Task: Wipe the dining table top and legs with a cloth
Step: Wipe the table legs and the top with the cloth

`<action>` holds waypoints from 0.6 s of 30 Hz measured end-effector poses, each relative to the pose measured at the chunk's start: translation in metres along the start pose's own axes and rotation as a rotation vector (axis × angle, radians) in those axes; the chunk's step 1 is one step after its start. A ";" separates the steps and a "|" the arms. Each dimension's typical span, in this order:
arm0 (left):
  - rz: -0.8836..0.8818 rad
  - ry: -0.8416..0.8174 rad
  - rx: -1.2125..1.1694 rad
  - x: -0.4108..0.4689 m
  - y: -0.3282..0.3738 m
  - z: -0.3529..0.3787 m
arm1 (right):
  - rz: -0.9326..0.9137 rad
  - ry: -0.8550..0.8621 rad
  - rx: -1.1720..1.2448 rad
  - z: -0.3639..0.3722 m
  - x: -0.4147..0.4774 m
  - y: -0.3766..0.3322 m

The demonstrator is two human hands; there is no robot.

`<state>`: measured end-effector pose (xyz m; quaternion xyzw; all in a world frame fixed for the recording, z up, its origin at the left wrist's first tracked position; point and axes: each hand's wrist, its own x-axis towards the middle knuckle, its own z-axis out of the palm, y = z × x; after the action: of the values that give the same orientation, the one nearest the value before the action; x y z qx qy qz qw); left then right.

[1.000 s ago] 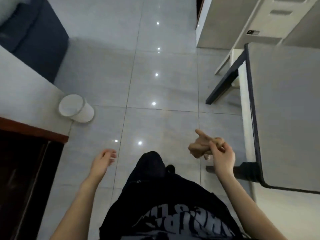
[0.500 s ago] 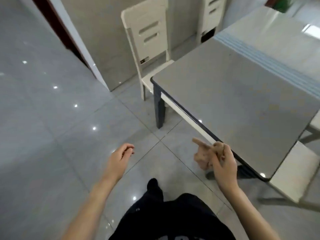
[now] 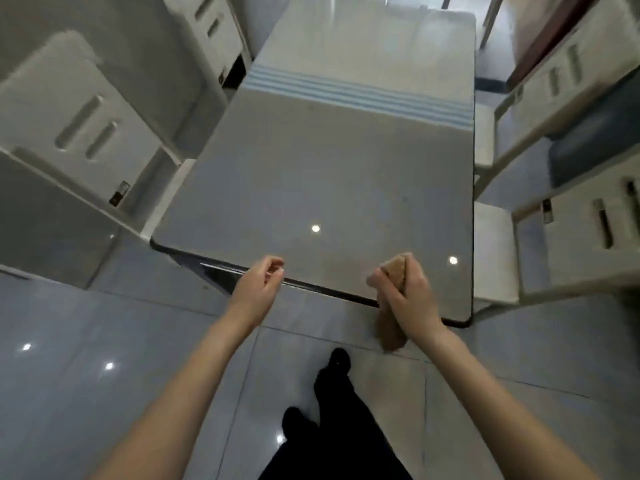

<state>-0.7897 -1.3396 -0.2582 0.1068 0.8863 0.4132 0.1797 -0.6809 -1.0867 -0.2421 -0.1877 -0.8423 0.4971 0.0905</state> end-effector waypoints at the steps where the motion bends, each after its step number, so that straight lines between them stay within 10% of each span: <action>1: 0.019 -0.038 0.015 0.018 0.003 0.009 | 0.013 -0.041 0.021 0.001 0.018 0.005; 8: 0.162 -0.152 0.254 0.126 0.020 0.074 | 0.249 -0.018 -0.716 -0.004 0.148 0.090; 18: 0.086 -0.046 0.723 0.234 0.000 0.108 | 0.117 -0.021 -0.713 0.062 0.148 0.141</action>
<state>-0.9596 -1.1856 -0.3765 0.2099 0.9656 0.0777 0.1326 -0.8052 -1.0152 -0.4007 -0.2503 -0.9514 0.1782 -0.0180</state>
